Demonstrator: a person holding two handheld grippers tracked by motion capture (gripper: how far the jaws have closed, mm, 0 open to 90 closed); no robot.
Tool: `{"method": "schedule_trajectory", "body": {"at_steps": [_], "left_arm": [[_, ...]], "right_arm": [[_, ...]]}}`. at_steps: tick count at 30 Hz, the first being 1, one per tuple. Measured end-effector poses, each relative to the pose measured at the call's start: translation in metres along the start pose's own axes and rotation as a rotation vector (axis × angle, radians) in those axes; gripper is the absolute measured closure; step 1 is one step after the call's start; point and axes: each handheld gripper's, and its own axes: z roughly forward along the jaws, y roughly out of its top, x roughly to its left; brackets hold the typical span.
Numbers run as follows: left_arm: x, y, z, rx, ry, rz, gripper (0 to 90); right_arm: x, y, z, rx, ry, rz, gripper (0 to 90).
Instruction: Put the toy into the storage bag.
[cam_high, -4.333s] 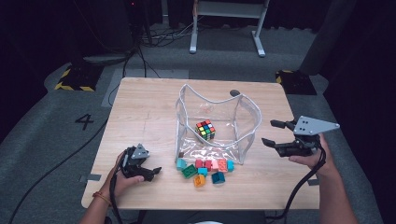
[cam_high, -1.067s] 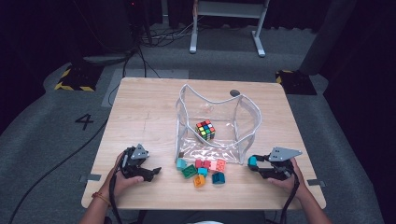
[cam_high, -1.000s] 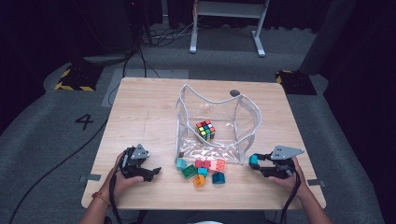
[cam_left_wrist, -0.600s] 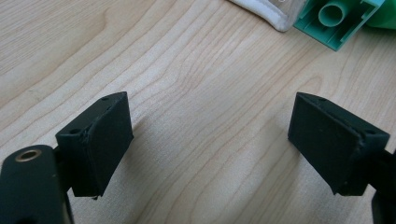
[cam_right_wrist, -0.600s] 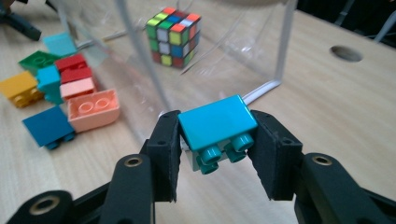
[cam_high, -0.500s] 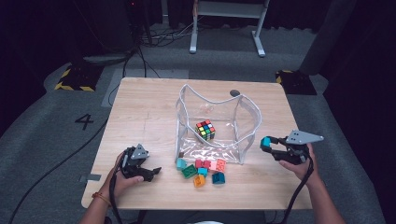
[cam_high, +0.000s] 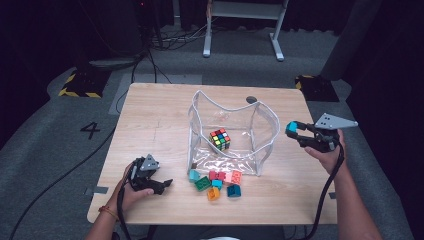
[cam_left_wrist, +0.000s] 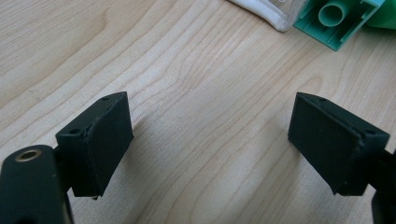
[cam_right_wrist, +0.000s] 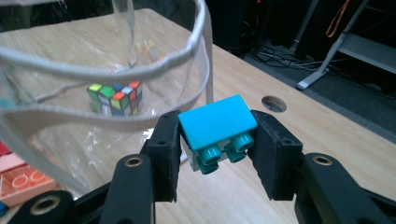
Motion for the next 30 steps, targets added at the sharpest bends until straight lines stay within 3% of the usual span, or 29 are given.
{"method": "schedule_trajectory", "body": {"at_steps": [4,10,14,16,30], "left_arm": [[0.0,0.0,0.0,0.0,0.0,0.0,13.8],[0.0,0.0,0.0,0.0,0.0,0.0,13.9],[0.0,0.0,0.0,0.0,0.0,0.0,13.9],[0.0,0.0,0.0,0.0,0.0,0.0,13.8],[0.0,0.0,0.0,0.0,0.0,0.0,13.8]], "right_arm": [[-0.004,0.017,-0.001,-0.016,-0.01,-0.017,55.4],[-0.008,0.039,-0.003,-0.058,-0.015,-0.001,55.4],[-0.007,0.054,-0.002,-0.075,-0.006,-0.024,55.4],[-0.006,0.059,0.0,-0.077,0.011,-0.015,55.3],[0.016,0.086,0.024,-0.081,0.111,-0.073,55.4]]}}
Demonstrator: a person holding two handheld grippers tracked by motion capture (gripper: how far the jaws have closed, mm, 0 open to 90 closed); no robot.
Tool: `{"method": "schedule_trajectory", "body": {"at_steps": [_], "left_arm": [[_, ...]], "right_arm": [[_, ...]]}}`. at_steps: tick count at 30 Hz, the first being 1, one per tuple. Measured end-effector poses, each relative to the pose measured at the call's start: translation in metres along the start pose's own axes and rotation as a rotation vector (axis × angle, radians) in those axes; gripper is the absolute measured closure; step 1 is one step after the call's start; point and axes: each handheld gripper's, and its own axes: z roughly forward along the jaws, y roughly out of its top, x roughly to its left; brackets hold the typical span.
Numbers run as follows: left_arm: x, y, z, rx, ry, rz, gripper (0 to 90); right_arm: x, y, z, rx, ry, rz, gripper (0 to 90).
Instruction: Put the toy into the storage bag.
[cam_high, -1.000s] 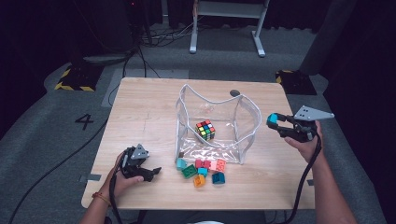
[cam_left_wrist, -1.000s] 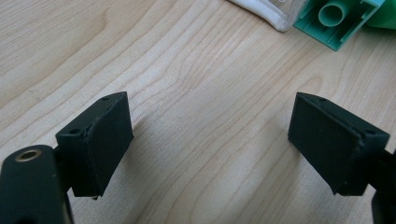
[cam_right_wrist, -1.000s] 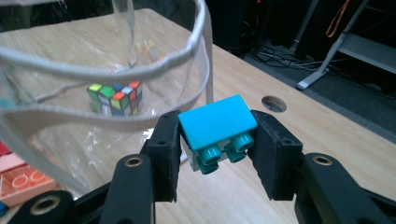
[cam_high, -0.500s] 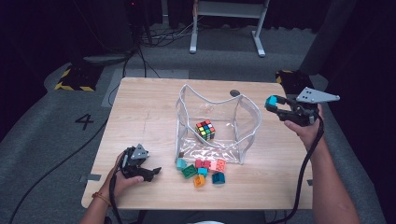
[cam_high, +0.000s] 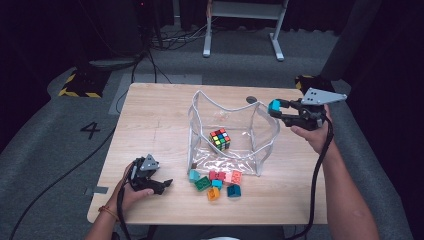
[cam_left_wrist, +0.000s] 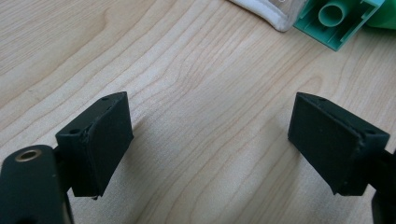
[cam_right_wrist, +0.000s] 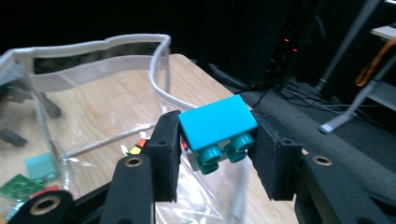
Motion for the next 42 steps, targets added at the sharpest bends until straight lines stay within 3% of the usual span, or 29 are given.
{"method": "schedule_trajectory", "body": {"at_steps": [4,6,11,18,24,32,36,38,42], "left_arm": [[0.0,0.0,0.0,0.0,0.0,0.0,13.9],[0.0,0.0,0.0,0.0,0.0,0.0,13.9],[0.0,0.0,0.0,0.0,0.0,0.001,13.9],[0.0,0.0,0.0,0.0,0.0,0.0,13.9],[0.0,0.0,0.0,0.0,0.0,0.0,13.9],[0.0,0.0,0.0,0.0,0.0,0.0,13.9],[0.0,0.0,0.0,0.002,-0.004,0.002,13.8],[0.0,0.0,0.0,0.001,-0.004,0.002,13.8],[0.0,0.0,0.0,0.001,-0.004,0.002,13.8]], "right_arm": [[0.009,0.008,0.012,0.013,0.059,-0.026,55.3],[0.015,0.012,0.021,0.033,0.079,-0.079,55.4],[0.028,0.019,0.042,0.091,0.154,-0.138,55.4],[0.031,0.025,0.066,0.164,0.192,-0.135,55.3],[0.035,0.031,0.083,0.258,0.217,-0.176,55.3],[0.037,0.028,0.092,0.38,0.242,-0.208,55.2],[0.037,0.024,0.096,0.496,0.222,-0.233,55.2],[0.037,0.021,0.099,0.524,0.191,-0.243,55.1],[0.033,0.015,0.099,0.572,0.188,-0.24,55.2]]}}
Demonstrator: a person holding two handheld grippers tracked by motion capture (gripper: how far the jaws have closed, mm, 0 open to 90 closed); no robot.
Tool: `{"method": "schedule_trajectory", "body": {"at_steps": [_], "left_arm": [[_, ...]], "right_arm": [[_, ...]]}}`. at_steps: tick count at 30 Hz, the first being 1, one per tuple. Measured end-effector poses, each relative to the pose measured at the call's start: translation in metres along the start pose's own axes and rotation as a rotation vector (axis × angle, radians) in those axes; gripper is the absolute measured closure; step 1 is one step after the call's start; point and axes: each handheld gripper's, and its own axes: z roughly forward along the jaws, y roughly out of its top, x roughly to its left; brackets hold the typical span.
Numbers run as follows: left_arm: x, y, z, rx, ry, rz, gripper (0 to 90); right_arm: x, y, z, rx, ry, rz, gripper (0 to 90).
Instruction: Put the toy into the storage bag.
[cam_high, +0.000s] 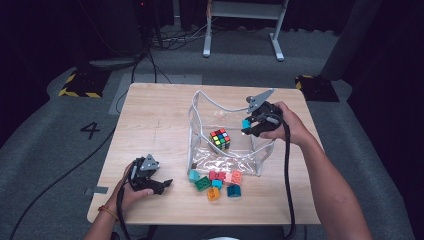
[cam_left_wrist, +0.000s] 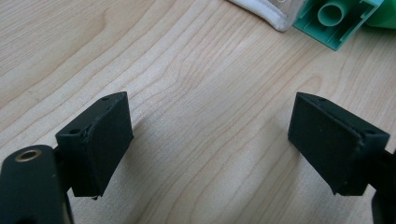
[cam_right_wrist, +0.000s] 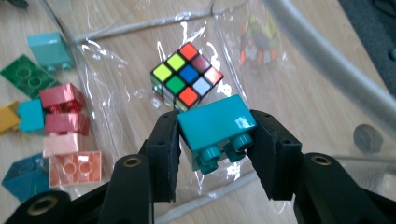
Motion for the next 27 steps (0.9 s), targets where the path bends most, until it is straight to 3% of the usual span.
{"method": "schedule_trajectory", "body": {"at_steps": [5,10,15,19,23,27], "left_arm": [[0.0,0.0,0.0,0.0,-0.004,-0.003,13.8],[0.0,0.0,0.0,0.0,0.0,0.0,13.8],[0.0,0.0,0.0,0.0,0.0,0.0,13.8],[0.0,0.0,0.0,0.0,0.0,0.0,13.8],[0.0,0.0,0.0,0.0,0.0,0.0,13.9],[0.0,0.0,0.0,0.0,0.0,0.001,13.9]], "right_arm": [[-0.003,-0.009,-0.002,0.045,0.024,-0.018,55.2],[-0.006,-0.016,-0.005,0.118,0.039,0.017,55.1],[-0.006,-0.017,-0.004,0.178,0.035,0.015,55.1],[-0.007,-0.018,-0.005,0.166,0.024,0.018,54.9],[-0.005,-0.019,-0.008,0.12,0.019,0.021,51.1],[-0.007,-0.023,-0.015,0.02,0.004,0.045,47.6]]}}
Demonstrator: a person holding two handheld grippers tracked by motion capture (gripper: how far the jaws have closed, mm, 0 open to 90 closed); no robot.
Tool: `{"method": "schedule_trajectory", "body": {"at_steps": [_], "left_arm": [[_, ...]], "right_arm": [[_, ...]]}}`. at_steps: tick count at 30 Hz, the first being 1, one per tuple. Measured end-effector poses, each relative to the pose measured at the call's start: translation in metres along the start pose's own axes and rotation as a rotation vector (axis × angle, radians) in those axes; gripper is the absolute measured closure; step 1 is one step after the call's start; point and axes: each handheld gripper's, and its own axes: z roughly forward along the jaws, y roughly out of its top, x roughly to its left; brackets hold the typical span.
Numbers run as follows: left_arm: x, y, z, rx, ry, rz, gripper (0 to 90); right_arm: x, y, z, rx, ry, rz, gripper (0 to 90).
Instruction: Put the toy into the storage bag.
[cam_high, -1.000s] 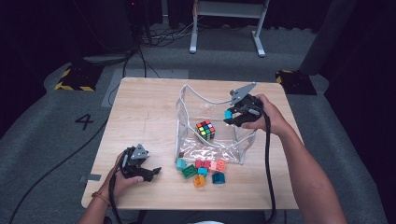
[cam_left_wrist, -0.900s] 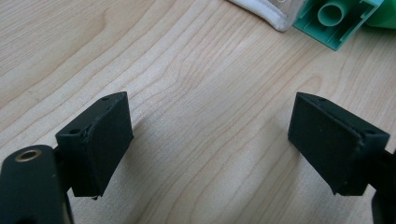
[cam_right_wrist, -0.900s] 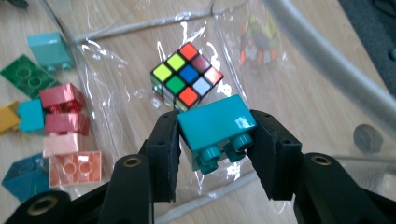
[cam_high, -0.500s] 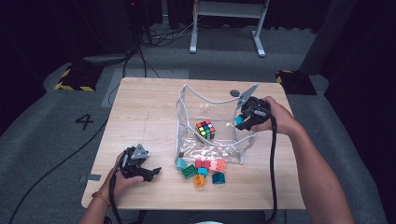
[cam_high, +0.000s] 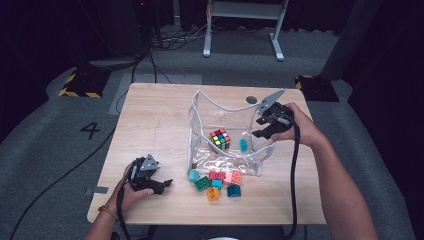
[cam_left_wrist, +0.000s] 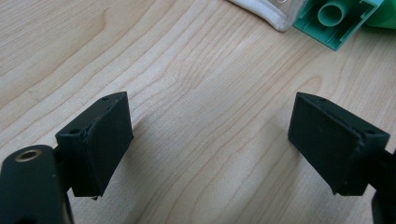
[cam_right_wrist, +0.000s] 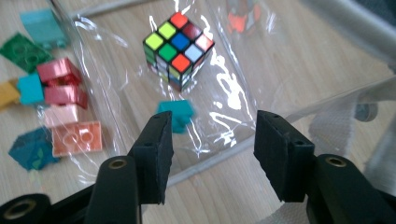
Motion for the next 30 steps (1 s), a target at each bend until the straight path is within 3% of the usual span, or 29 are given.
{"method": "schedule_trajectory", "body": {"at_steps": [2,10,17,21,30], "left_arm": [[0.0,0.0,0.0,0.0,0.0,-0.001,13.8],[0.0,0.0,0.0,0.0,0.0,-0.001,13.8],[0.0,0.0,0.0,0.0,0.0,-0.001,13.8],[0.0,0.0,0.0,0.0,0.0,-0.001,13.9],[0.0,0.0,0.0,0.0,0.0,-0.001,13.8]], "right_arm": [[0.001,-0.002,-0.005,-0.022,-0.01,0.019,46.1],[0.006,-0.018,-0.024,-0.192,-0.038,0.06,41.3],[0.014,-0.034,-0.042,-0.324,-0.097,0.102,35.5],[0.02,-0.043,-0.056,-0.383,-0.129,0.12,34.2],[0.035,-0.063,-0.073,-0.451,-0.163,0.158,32.4]]}}
